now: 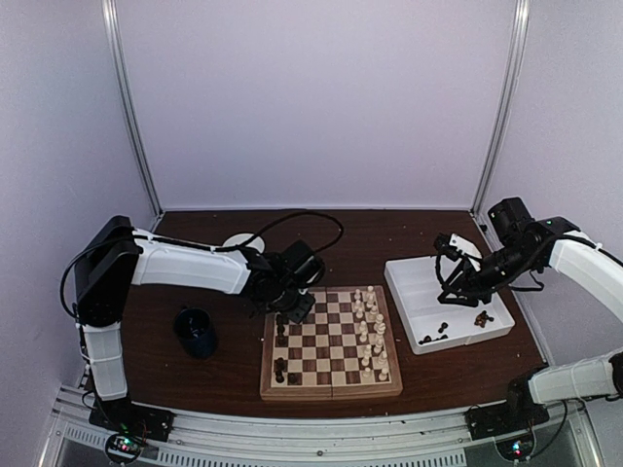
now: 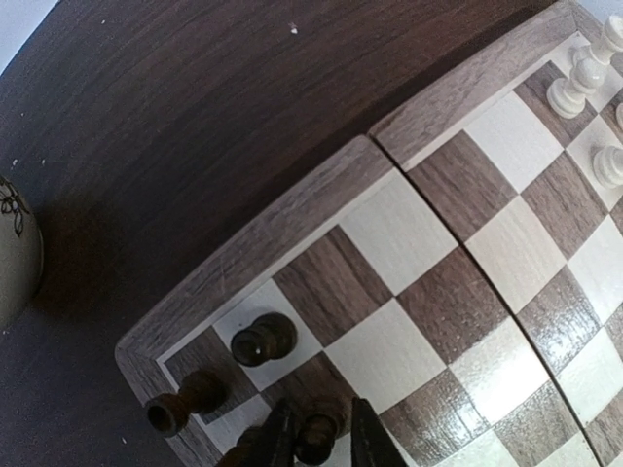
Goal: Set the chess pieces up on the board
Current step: Place the pawn at g7.
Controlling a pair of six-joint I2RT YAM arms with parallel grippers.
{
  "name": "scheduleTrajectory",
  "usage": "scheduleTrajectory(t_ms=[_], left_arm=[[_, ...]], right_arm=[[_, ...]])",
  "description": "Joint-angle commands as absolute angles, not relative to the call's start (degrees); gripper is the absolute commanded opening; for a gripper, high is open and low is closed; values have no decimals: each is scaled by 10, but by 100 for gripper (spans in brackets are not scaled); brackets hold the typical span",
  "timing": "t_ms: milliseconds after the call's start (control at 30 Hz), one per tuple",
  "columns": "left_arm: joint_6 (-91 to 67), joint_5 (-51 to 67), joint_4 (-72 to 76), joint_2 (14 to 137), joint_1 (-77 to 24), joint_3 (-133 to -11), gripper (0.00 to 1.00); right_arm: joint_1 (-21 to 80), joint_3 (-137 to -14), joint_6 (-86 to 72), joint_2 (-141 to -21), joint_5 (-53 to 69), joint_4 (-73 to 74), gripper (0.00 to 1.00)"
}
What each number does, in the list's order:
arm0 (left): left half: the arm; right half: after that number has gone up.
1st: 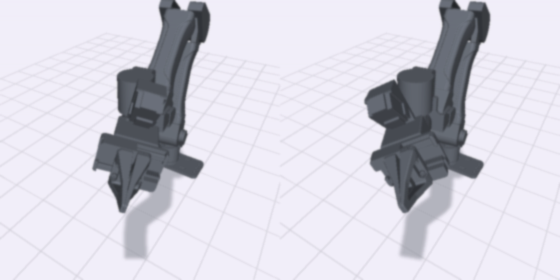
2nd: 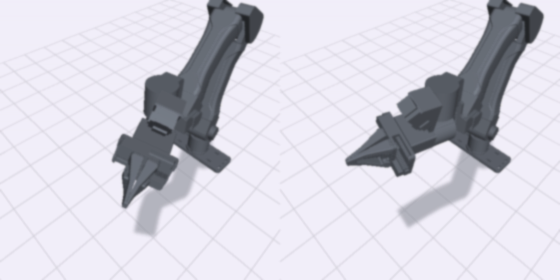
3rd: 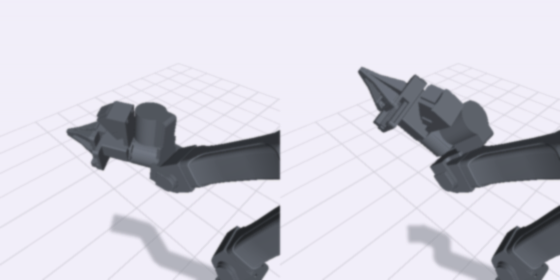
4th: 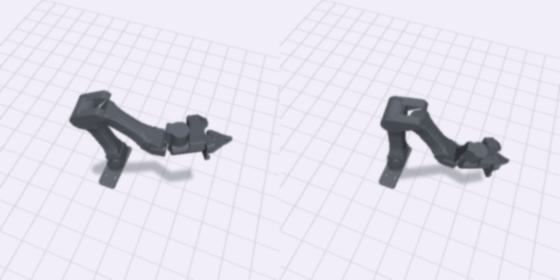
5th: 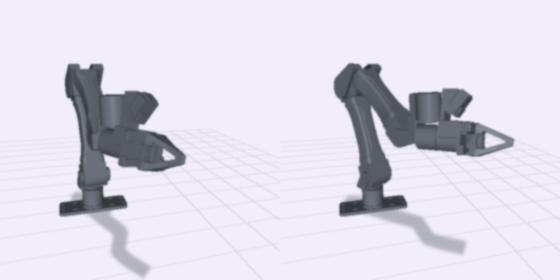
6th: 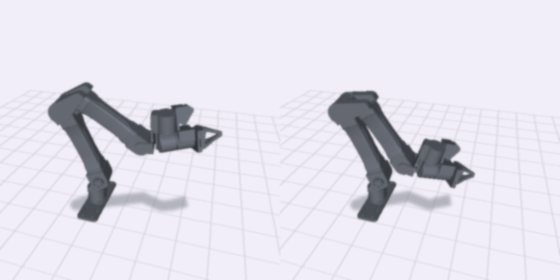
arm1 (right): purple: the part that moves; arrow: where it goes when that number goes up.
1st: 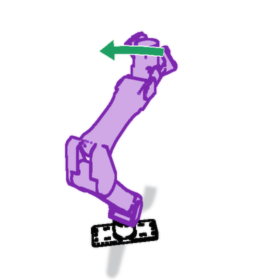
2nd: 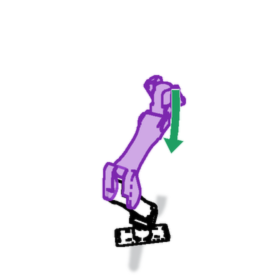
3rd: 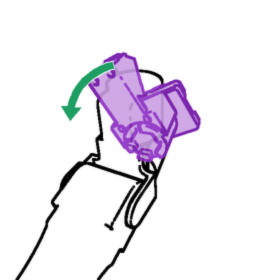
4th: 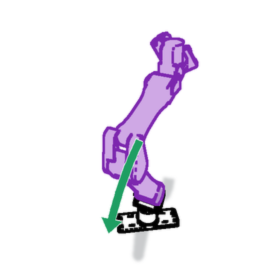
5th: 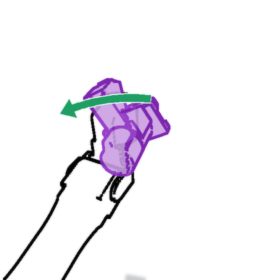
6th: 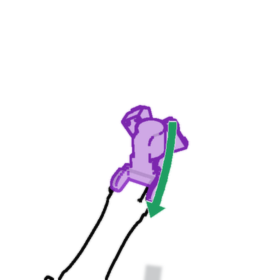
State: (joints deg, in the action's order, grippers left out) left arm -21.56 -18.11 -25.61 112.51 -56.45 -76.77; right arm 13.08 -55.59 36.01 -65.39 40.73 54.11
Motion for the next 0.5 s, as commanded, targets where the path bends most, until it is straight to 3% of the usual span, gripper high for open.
scheduleTrajectory(t_ms=[0,233,467], left_arm=[[-216,-171,-249,1113,-562,-788,22],[-210,-186,-274,1051,-570,-809,32],[-200,-197,-283,996,-587,-824,34]], right_arm=[[127,-553,361,-651,418,541,43],[127,-566,375,-655,364,569,44],[126,-535,402,-720,236,566,40]])
